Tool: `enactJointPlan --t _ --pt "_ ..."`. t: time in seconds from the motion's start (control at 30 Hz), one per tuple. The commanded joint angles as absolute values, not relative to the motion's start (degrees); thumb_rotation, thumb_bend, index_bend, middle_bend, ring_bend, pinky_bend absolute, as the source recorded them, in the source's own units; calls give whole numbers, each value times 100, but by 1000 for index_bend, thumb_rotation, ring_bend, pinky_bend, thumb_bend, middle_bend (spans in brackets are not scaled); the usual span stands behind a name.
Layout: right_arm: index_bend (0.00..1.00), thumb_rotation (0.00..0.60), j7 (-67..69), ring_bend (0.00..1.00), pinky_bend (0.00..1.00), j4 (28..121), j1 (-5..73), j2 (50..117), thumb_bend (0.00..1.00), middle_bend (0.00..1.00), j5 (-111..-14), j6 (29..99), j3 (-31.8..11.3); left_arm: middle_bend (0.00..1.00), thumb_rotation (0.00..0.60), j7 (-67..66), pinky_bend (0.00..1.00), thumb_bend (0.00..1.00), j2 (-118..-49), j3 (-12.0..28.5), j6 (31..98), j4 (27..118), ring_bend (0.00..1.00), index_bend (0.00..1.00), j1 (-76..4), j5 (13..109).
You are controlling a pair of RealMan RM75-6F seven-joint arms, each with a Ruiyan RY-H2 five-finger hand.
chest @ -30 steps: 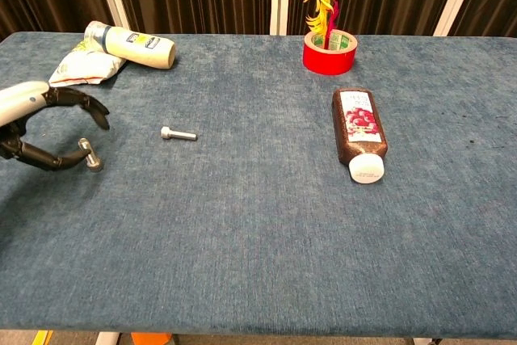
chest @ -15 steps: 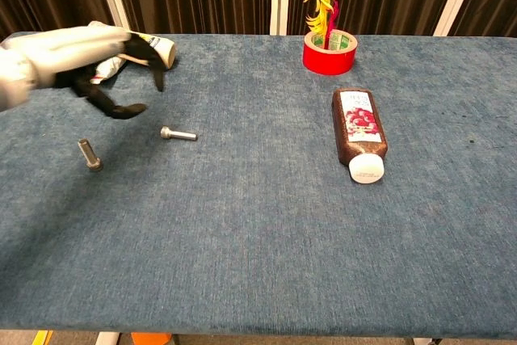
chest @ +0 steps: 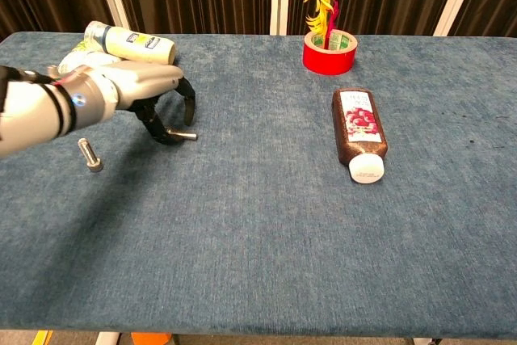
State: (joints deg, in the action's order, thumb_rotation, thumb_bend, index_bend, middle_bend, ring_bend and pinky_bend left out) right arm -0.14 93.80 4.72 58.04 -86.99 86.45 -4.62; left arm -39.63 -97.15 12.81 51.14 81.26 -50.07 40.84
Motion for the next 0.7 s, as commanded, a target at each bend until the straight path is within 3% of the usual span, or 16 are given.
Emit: enactJointPlan --t 0.03,0.7 --pt "42 600 -10 17 47 9377 467 5806 177 174 -8696 8647 -459 179 600 -3953 0 287 -9788 1238 5207 8114 21 474 -5059 4048" --pt "41 600 6 17 47 9370 435 5810 177 174 -8685 8663 -452 178 600 -3836 0 350 -9862 1070 5302 8088 21 504 -5233 3961"
